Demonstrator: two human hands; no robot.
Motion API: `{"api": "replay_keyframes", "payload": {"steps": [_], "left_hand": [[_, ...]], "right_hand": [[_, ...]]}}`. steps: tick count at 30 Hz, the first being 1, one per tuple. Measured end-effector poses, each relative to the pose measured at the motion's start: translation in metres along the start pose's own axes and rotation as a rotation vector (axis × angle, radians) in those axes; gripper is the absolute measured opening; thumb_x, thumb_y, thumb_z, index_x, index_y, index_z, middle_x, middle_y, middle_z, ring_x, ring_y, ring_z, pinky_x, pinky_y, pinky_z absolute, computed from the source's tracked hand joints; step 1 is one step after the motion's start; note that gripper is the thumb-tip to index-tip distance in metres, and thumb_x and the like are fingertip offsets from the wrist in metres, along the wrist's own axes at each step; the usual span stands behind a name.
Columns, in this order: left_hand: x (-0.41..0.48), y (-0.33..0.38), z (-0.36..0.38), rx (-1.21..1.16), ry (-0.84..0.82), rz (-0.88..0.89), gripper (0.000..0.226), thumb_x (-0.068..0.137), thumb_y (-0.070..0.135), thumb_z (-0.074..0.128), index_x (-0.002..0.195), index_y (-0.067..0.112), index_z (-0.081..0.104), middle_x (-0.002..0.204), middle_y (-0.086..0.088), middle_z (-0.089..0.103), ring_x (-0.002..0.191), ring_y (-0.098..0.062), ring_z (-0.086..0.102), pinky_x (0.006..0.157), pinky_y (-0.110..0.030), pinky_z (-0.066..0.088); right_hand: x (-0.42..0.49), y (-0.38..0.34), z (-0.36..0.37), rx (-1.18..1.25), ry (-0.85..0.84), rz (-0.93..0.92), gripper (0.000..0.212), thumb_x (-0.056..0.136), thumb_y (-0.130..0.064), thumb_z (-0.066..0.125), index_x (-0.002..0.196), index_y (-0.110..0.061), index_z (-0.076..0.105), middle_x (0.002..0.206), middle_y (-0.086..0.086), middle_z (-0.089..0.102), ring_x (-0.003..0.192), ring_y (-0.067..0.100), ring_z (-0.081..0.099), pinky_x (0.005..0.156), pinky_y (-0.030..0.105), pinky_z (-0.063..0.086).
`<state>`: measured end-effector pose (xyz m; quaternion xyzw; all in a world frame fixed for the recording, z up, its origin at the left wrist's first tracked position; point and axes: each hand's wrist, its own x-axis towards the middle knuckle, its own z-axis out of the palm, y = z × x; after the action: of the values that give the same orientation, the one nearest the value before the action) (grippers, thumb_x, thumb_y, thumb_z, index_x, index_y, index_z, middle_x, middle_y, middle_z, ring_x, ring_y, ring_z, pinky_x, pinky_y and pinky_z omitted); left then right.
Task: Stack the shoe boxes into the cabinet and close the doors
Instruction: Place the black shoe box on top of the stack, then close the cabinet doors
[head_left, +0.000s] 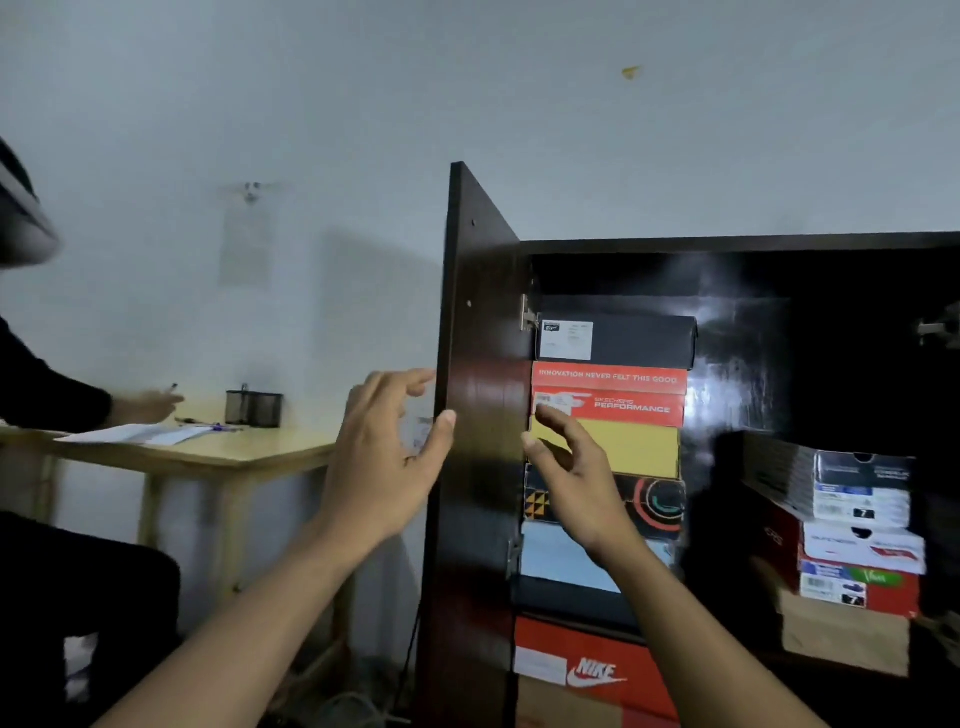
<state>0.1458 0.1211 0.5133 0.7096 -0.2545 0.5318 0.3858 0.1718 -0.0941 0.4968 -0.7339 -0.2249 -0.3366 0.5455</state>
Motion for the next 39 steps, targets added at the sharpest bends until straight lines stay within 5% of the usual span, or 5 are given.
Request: {"api": "replay_keyframes", "payload": {"steps": [9, 18, 23, 28, 39], "left_hand": [[-0.007, -0.033, 0.011, -0.097, -0.335, -0.154, 0.049, 0.101, 0.027, 0.054, 0.148, 0.026, 0.042, 0.127, 0.013, 0.051, 0.118, -0.002, 0.05, 0.099, -0.021, 0.043], [-0.01, -0.028, 0.059, -0.352, -0.309, -0.107, 0.056, 0.091, 0.015, 0.07, 0.135, 0.044, 0.05, 0.107, 0.019, 0.059, 0.103, 0.002, 0.056, 0.072, -0.014, 0.051], [-0.013, 0.005, 0.114, -0.455, -0.371, -0.026, 0.065, 0.085, 0.023, 0.077, 0.136, 0.049, 0.048, 0.12, 0.022, 0.058, 0.112, 0.003, 0.054, 0.086, -0.011, 0.049], [-0.007, 0.017, 0.18, -0.44, -0.503, 0.042, 0.087, 0.072, 0.042, 0.086, 0.143, 0.054, 0.037, 0.14, 0.017, 0.043, 0.132, 0.003, 0.041, 0.11, -0.021, 0.037], [0.008, 0.004, 0.281, 0.114, -0.621, 0.251, 0.103, 0.081, 0.054, 0.073, 0.153, 0.05, -0.001, 0.157, 0.013, 0.006, 0.145, -0.019, 0.015, 0.114, -0.046, 0.034]], "right_hand": [[0.021, -0.032, 0.05, -0.025, -0.066, -0.156, 0.04, 0.097, -0.027, 0.062, 0.137, -0.029, 0.055, 0.134, -0.012, 0.06, 0.119, -0.008, 0.055, 0.102, 0.026, 0.051], [0.024, -0.027, 0.007, -0.149, 0.029, -0.284, 0.036, 0.098, -0.019, 0.062, 0.134, -0.025, 0.061, 0.12, -0.008, 0.067, 0.112, 0.011, 0.064, 0.093, 0.047, 0.056], [0.015, -0.018, -0.051, -0.209, 0.119, -0.286, 0.051, 0.092, -0.011, 0.07, 0.14, -0.023, 0.055, 0.122, -0.007, 0.065, 0.102, 0.006, 0.067, 0.085, 0.021, 0.056], [0.017, 0.008, -0.112, -0.449, 0.181, -0.294, 0.052, 0.095, -0.017, 0.066, 0.142, -0.033, 0.051, 0.13, -0.021, 0.06, 0.115, 0.003, 0.062, 0.097, 0.031, 0.054], [0.04, 0.067, -0.18, -0.591, 0.308, -0.05, 0.057, 0.103, -0.018, 0.05, 0.152, -0.041, 0.031, 0.075, -0.01, 0.056, 0.057, -0.002, 0.052, 0.055, 0.011, 0.042]]}}
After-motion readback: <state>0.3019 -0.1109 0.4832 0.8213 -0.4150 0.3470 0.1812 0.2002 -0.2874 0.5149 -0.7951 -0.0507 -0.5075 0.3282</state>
